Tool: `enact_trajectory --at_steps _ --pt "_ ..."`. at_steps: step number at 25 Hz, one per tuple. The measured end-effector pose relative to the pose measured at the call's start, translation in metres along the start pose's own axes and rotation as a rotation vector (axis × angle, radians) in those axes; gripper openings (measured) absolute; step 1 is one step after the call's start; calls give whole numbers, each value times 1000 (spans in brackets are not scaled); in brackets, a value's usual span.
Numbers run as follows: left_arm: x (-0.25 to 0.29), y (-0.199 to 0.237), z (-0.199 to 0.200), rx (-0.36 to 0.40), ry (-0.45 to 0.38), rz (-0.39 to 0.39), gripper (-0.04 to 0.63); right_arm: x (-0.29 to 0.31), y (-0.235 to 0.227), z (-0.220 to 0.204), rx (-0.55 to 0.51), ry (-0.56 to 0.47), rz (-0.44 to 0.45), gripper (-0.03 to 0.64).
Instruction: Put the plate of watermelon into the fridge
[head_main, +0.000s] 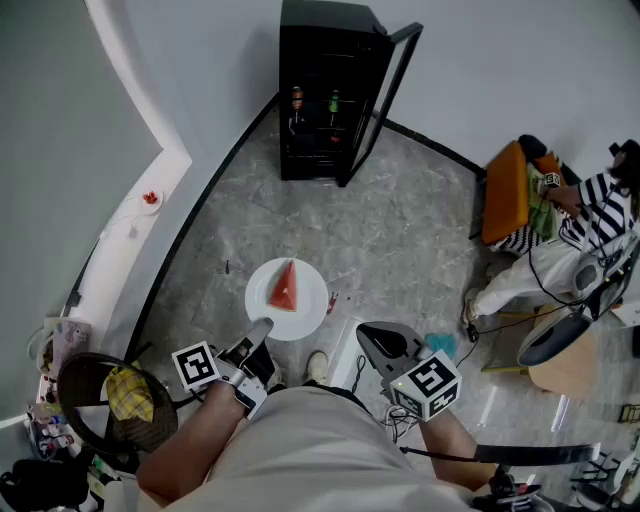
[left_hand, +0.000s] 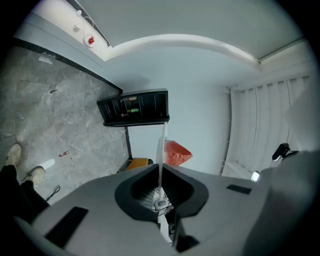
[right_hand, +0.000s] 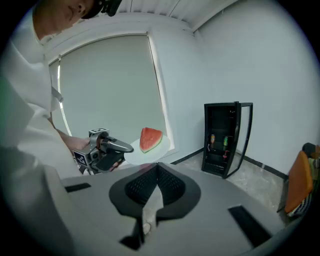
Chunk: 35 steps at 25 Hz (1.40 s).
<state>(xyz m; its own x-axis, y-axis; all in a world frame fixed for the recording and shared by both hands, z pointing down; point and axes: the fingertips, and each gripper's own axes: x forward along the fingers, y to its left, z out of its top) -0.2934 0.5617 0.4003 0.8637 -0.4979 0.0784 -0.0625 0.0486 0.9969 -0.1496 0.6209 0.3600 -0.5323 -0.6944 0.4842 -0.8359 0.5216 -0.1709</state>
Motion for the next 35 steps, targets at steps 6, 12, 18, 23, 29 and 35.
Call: enact_trajectory --at_steps 6,12,18,23,29,35 --pt "44 -3 -16 5 5 -7 21 -18 -29 -4 -13 3 21 14" --pt "78 0 -22 26 -10 -6 23 -28 -51 -15 -29 11 56 14" --pt "108 -1 -14 34 -12 -3 23 -23 -72 -8 -52 -8 64 17" --pt "149 6 10 31 -1 3 23 -1 -103 2 -47 -21 56 29" --pt "216 15 62 -12 16 -13 22 43 -157 23 -52 8 29 98" --pt "298 9 148 17 39 -36 21 102 -233 83 -34 -4 -19 98"
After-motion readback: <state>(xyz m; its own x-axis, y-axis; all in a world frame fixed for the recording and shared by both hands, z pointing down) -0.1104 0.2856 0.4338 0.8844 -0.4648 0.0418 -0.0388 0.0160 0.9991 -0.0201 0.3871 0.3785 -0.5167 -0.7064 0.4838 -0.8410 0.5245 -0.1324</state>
